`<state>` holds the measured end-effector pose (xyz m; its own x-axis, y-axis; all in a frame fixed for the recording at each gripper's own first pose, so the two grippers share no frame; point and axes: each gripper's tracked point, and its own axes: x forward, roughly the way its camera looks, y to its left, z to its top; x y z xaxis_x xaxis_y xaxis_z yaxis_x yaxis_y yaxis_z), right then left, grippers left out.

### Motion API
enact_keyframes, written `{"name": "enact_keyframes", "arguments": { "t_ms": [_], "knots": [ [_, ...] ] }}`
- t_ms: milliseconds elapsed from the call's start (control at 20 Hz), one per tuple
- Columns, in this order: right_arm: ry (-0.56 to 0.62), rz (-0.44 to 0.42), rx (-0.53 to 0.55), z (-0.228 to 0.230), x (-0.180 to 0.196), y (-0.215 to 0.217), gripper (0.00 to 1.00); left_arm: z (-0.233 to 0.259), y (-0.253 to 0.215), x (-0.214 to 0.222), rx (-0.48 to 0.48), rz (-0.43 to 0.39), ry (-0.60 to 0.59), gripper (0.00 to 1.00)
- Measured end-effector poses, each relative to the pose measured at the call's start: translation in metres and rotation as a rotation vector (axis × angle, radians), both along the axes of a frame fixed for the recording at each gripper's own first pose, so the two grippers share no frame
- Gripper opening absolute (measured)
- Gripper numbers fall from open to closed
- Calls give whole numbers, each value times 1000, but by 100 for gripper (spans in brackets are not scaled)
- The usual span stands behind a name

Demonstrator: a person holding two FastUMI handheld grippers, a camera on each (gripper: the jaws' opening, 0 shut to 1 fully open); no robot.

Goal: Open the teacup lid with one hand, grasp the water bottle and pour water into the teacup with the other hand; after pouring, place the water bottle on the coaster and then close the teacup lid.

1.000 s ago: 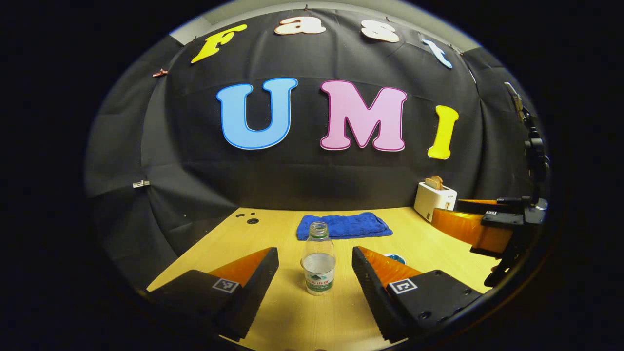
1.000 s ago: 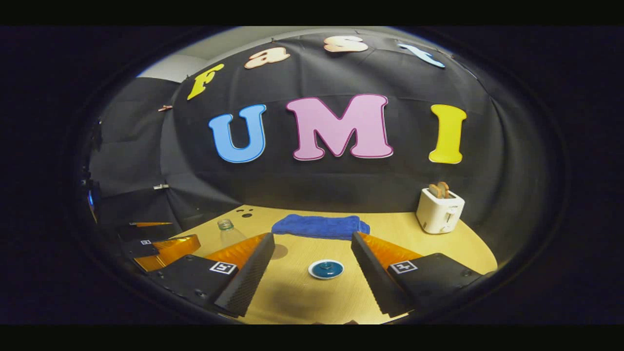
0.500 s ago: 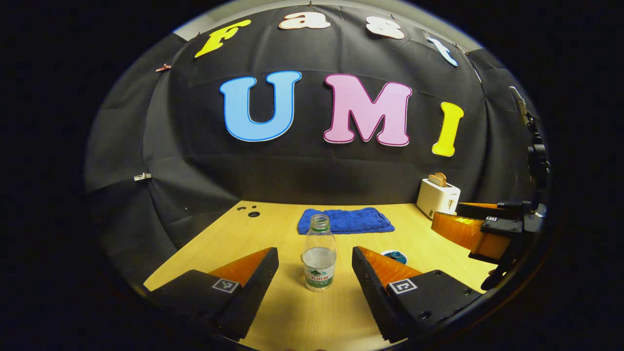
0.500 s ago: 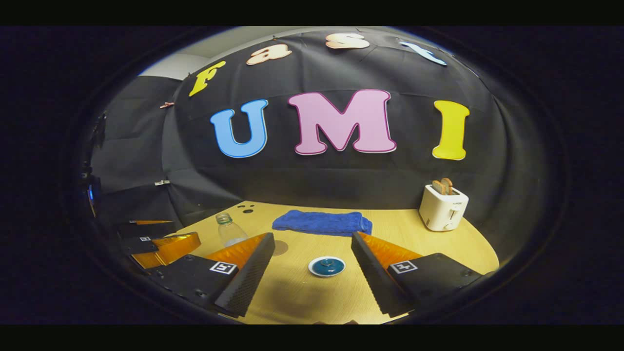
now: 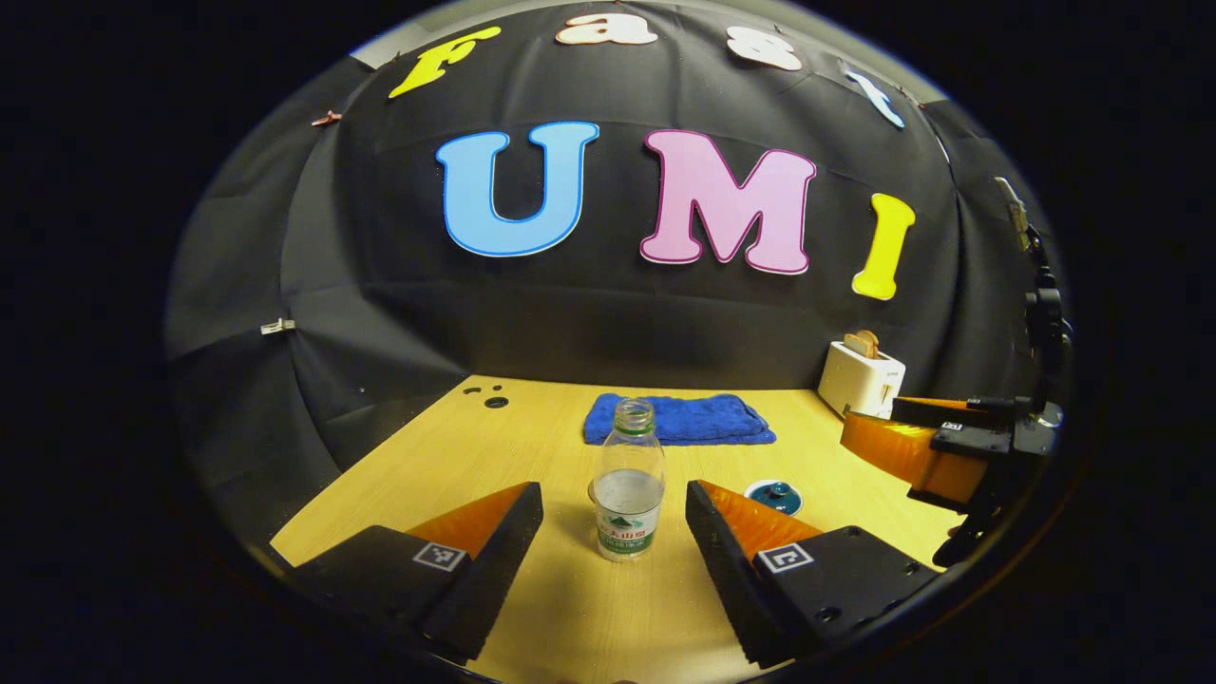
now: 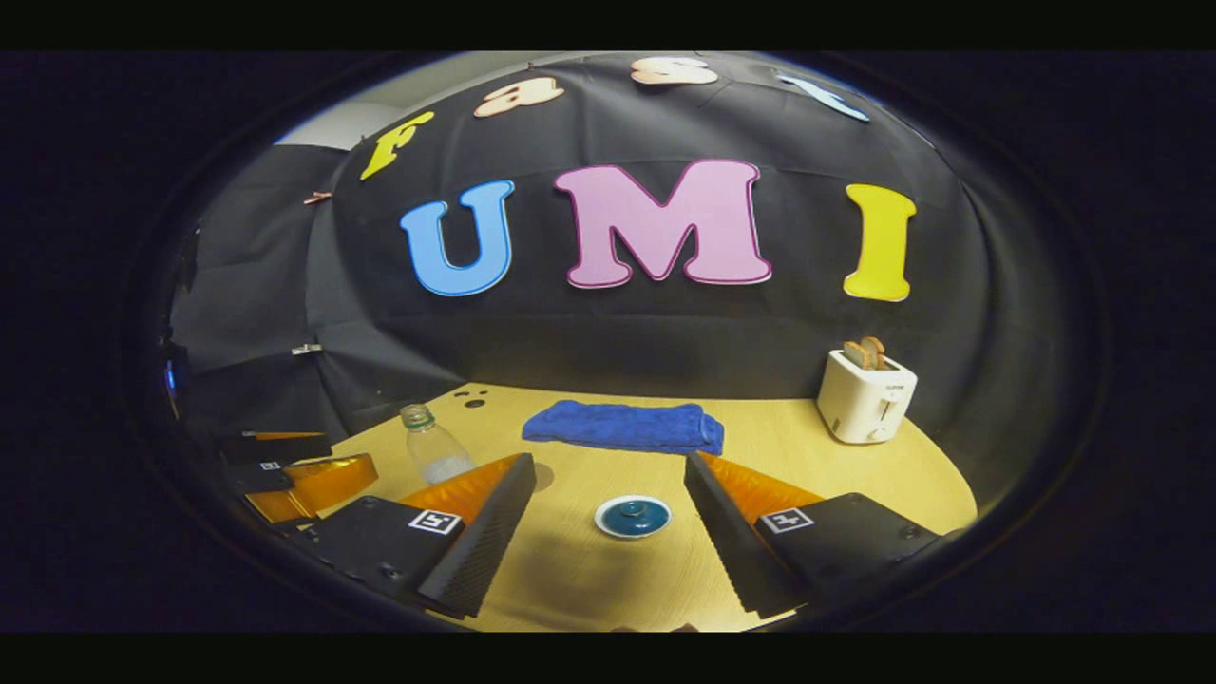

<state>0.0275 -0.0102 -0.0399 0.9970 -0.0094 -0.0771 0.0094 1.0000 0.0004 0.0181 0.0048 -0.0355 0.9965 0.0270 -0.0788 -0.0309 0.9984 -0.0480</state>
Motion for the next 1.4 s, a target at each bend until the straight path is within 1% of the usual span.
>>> {"name": "enact_keyframes", "arguments": {
  "t_ms": [150, 250, 450, 600, 800, 1000, 1050, 1100, 1150, 1200, 1300, 1350, 1400],
  "knots": [
    [13, -14, 0, -15, 15, -6, 98, -15, 1, 6, -10, -6, 13, 96],
    [10, -36, -17, -27, 32, -14, 98, -31, 2, 12, -21, -6, 19, 96],
    [17, -65, -34, -62, 68, -27, 98, -72, 5, 29, -50, -2, 71, 96],
    [22, -80, -41, -83, 91, -30, 98, -89, 12, 40, -65, 3, 82, 95],
    [37, -86, -48, -107, 107, -31, 98, -109, 24, 51, -76, 9, 96, 95],
    [60, -89, -78, -124, 113, -30, 98, -117, 33, 55, -83, 25, 100, 96],
    [62, -92, -85, -126, 115, -31, 93, -116, 36, 55, -83, 31, 97, 96],
    [66, -93, -87, -128, 115, -32, 83, -117, 37, 54, -84, 34, 95, 96],
    [67, -88, -87, -130, 116, -30, 75, -118, 38, 54, -86, 36, 95, 95],
    [66, -87, -89, -130, 119, -29, 72, -118, 38, 54, -86, 37, 96, 96],
    [72, -88, -92, -135, 122, -29, 71, -120, 38, 55, -81, 38, 97, 96],
    [74, -87, -91, -135, 120, -30, 61, -120, 38, 55, -76, 39, 98, 96],
    [76, -87, -88, -135, 121, -30, 63, -119, 39, 55, -73, 40, 98, 96]
  ]
}}
